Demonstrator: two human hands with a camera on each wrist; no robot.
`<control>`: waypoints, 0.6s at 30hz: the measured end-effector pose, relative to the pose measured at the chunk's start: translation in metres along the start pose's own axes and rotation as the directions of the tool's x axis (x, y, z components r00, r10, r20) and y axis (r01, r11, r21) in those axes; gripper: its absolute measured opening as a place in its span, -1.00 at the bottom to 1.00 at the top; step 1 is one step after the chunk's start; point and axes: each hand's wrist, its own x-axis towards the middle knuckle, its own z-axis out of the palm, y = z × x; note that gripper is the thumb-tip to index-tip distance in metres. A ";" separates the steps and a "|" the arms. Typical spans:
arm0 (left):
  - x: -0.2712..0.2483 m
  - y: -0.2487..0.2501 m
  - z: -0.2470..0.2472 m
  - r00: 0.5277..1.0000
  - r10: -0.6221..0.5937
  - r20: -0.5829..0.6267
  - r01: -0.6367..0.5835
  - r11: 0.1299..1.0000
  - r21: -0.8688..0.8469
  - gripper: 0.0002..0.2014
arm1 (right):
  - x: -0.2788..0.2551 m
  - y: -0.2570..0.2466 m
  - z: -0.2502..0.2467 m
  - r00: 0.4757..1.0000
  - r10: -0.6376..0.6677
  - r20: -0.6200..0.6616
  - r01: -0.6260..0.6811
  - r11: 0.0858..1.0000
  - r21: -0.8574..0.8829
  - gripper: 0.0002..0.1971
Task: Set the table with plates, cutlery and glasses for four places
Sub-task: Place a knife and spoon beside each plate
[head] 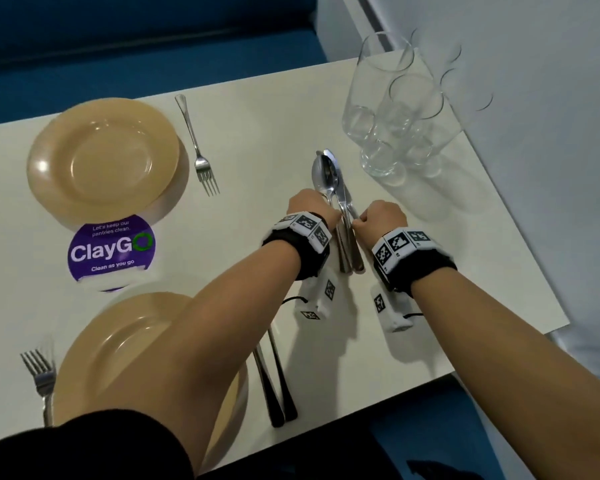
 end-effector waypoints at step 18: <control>-0.011 -0.034 -0.029 0.989 0.105 0.101 -0.077 0.966 -0.247 -0.68 | -0.028 -0.027 -0.027 0.993 0.022 -0.118 -0.017 0.999 0.045 -0.78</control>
